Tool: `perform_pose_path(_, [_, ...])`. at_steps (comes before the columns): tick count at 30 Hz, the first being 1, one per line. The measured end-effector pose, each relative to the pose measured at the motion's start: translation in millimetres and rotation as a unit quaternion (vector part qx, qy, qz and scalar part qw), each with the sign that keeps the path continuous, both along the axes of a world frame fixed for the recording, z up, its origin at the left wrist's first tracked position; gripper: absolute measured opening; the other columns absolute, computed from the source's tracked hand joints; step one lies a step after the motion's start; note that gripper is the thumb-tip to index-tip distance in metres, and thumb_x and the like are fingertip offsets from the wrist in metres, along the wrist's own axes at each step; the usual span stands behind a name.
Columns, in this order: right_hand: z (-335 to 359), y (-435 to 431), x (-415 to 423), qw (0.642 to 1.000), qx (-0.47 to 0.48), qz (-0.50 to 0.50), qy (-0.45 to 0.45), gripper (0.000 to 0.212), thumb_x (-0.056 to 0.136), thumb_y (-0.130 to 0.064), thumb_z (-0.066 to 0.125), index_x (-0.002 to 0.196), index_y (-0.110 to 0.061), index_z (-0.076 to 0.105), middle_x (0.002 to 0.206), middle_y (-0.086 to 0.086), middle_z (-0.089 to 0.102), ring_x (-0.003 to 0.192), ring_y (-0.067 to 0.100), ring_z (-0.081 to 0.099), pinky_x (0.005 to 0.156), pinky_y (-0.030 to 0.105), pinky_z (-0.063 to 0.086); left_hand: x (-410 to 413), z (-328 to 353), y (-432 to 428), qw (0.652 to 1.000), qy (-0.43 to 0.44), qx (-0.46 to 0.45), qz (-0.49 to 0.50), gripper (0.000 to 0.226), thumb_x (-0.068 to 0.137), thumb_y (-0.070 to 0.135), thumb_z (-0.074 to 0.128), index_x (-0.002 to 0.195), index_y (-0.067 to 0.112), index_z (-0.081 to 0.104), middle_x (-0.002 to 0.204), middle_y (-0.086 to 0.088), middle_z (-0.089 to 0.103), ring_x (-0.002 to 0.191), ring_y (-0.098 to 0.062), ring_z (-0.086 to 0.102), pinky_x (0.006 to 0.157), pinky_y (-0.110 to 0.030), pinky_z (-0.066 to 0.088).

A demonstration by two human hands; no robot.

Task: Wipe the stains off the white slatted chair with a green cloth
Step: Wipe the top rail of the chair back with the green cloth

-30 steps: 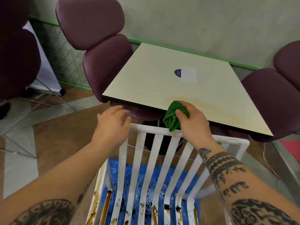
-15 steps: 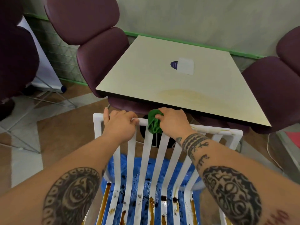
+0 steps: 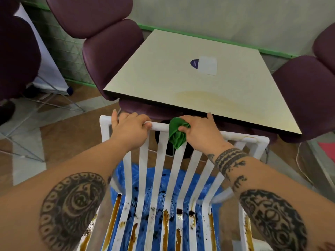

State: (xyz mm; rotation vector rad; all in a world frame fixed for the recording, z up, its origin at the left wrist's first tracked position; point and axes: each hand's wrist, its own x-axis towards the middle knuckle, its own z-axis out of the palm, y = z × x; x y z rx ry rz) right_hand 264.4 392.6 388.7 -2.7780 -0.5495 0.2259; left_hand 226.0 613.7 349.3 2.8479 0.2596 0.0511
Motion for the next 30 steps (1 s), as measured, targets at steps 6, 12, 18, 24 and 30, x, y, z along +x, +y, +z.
perform_pose_path(6, [19.1, -15.5, 18.0, 0.99, -0.096, -0.087, -0.058, 0.028, 0.103, -0.035, 0.045, 0.124, -0.021, 0.057, 0.094, 0.005, 0.063, 0.108, 0.034, 0.058, 0.112, 0.052, 0.029, -1.3, -0.8, -0.9, 1.0, -0.005, 0.006, -0.004, 0.031, 0.105, 0.044, 0.032, 0.122, 0.038, 0.057, 0.126, 0.005, 0.057, 0.135, -0.027, 0.037, 0.122, -0.055, -0.009])
perform_pose_path(12, [3.1, -1.8, -21.3, 0.999, 0.005, -0.001, -0.048, 0.042, 0.098, -0.039, 0.059, 0.138, -0.027, 0.054, 0.129, -0.001, 0.063, 0.119, 0.026, 0.058, 0.1, 0.047, 0.047, -1.3, -2.4, -1.0, 1.0, -0.007, 0.014, 0.003, 0.032, 0.105, 0.044, 0.031, 0.122, 0.038, 0.057, 0.124, 0.005, 0.056, 0.133, -0.027, 0.037, 0.122, -0.055, -0.008])
perform_pose_path(18, [-8.1, -26.3, -9.8, 0.996, 0.012, -0.071, -0.058, 0.028, 0.104, -0.034, 0.049, 0.13, -0.027, 0.057, 0.105, -0.002, 0.069, 0.104, 0.023, 0.064, 0.121, 0.049, 0.021, 0.7, -0.5, -0.9, 1.0, 0.012, 0.022, 0.008, 0.032, 0.105, 0.044, 0.031, 0.122, 0.038, 0.057, 0.121, 0.004, 0.056, 0.133, -0.029, 0.039, 0.122, -0.055, -0.007])
perform_pose_path(24, [25.1, -51.6, 2.7, 0.978, 0.074, -0.177, -0.078, 0.032, 0.104, -0.032, 0.05, 0.13, -0.014, 0.056, 0.112, 0.009, 0.068, 0.106, 0.033, 0.062, 0.105, 0.052, 0.043, 4.2, 14.6, -9.0, 0.996, 0.078, 0.049, 0.023, 0.032, 0.105, 0.038, 0.031, 0.126, 0.037, 0.055, 0.128, 0.0, 0.056, 0.136, -0.028, 0.039, 0.12, -0.065, -0.005])
perform_pose_path(30, [11.5, -45.2, -21.0, 0.995, 0.069, -0.045, -0.053, 0.044, 0.096, -0.017, 0.063, 0.138, -0.022, 0.056, 0.139, 0.002, 0.058, 0.127, 0.025, 0.054, 0.112, 0.043, 0.04, 17.3, 25.4, -70.4, 0.998, 0.022, -0.054, -0.009, 0.039, 0.102, 0.032, 0.037, 0.136, 0.038, 0.056, 0.147, 0.009, 0.049, 0.138, -0.019, 0.044, 0.116, -0.069, -0.011])
